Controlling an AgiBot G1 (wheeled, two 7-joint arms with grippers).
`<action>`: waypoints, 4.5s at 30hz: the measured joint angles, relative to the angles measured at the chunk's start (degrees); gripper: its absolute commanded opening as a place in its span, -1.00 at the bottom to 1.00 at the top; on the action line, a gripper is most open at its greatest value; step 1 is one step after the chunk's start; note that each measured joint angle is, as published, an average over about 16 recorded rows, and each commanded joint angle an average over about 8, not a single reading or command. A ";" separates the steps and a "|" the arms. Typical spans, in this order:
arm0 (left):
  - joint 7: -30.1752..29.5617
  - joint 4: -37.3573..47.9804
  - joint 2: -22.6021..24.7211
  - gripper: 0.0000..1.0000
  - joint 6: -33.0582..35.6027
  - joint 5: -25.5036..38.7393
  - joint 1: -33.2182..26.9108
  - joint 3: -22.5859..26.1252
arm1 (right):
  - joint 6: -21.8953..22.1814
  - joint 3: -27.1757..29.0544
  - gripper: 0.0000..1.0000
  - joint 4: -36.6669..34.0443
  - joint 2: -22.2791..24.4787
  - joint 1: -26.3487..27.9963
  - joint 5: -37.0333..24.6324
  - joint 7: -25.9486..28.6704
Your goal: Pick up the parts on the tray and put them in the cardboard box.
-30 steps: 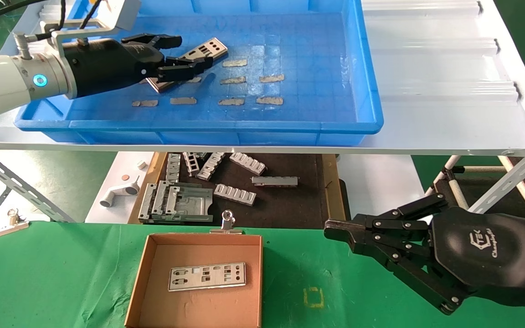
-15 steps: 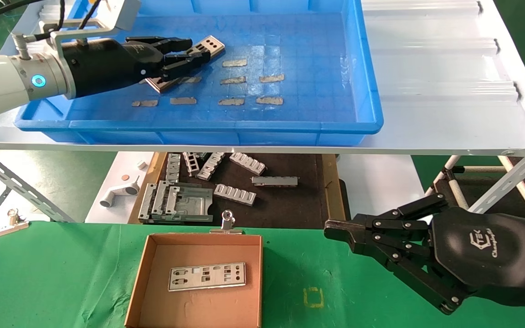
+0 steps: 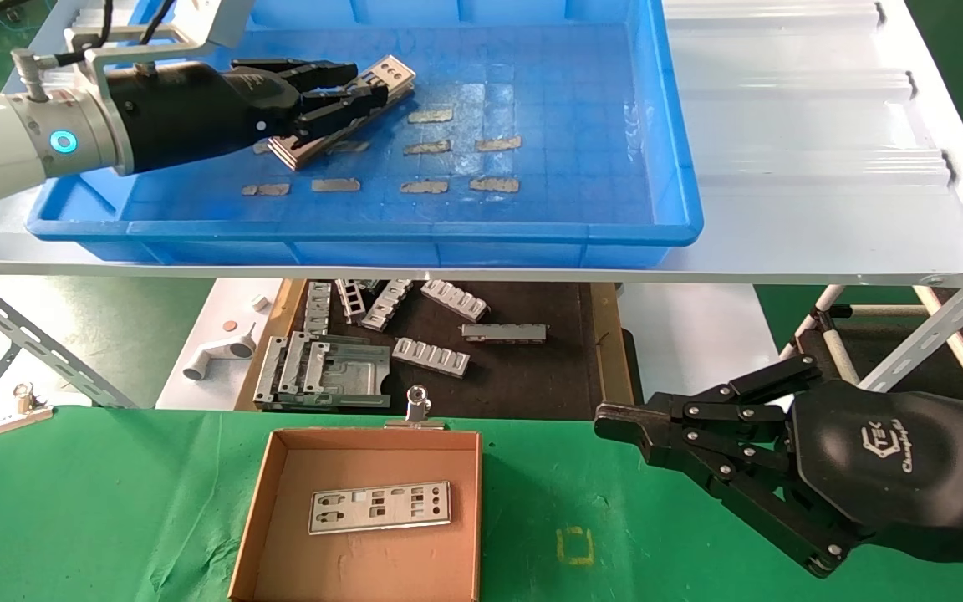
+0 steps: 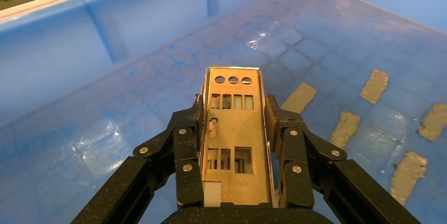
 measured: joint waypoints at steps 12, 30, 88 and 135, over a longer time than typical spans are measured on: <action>2.78 -2.74 -3.56 -1.00 12.34 -0.45 -2.30 -0.14 | 0.00 0.00 -1.00 0.00 0.00 0.00 0.00 0.00; -1.00 -26.81 -14.67 -1.00 27.02 -9.96 2.89 5.46 | 0.00 0.00 -1.00 0.00 0.00 0.00 0.00 0.00; 6.58 -47.37 -16.38 -1.00 -1.39 -5.17 38.11 20.68 | 0.00 0.00 -1.00 0.00 0.00 0.00 0.00 0.00; 5.72 -45.77 -16.62 1.00 -1.78 -5.96 39.30 20.53 | 0.00 0.00 -1.00 0.00 0.00 0.00 0.00 0.00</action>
